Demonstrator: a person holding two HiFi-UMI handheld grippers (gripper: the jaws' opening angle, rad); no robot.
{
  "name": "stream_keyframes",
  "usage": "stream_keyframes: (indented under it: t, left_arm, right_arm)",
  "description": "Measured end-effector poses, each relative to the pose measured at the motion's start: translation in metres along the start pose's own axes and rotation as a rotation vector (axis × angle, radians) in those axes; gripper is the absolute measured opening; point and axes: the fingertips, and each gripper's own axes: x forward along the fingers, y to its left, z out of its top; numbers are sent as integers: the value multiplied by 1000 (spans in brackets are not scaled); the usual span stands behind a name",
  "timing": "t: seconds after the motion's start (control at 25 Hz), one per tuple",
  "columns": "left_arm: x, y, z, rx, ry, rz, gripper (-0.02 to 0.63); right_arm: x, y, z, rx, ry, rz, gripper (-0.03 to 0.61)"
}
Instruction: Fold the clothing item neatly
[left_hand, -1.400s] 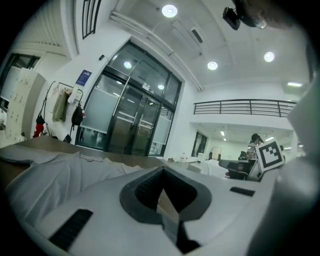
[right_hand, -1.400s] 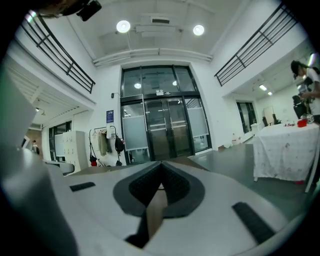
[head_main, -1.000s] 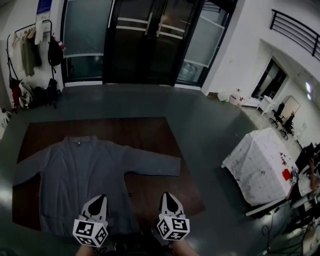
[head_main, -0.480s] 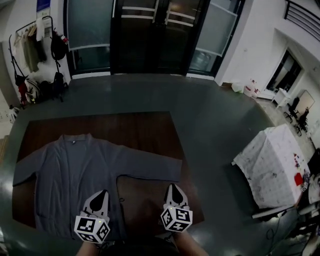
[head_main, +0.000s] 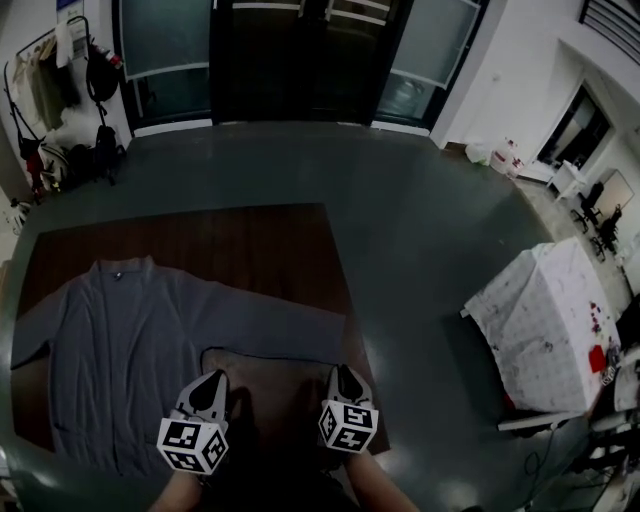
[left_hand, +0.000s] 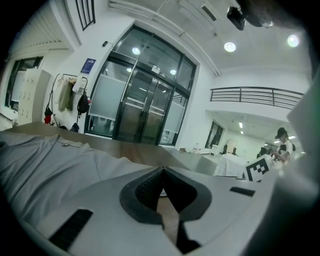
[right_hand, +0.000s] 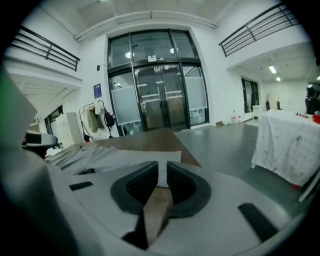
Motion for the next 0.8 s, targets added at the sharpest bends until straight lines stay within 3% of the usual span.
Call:
stream_keyframes:
  t: [0.28,0.8]
  left_arm:
    - [22,-7,-9,1,33,16,8]
    - [18,-13,-20,16,76,18,8]
  right_arm:
    - [36,-15,-37,0,202,-2,58]
    - [74,-22,-54,-23,349,-58,94]
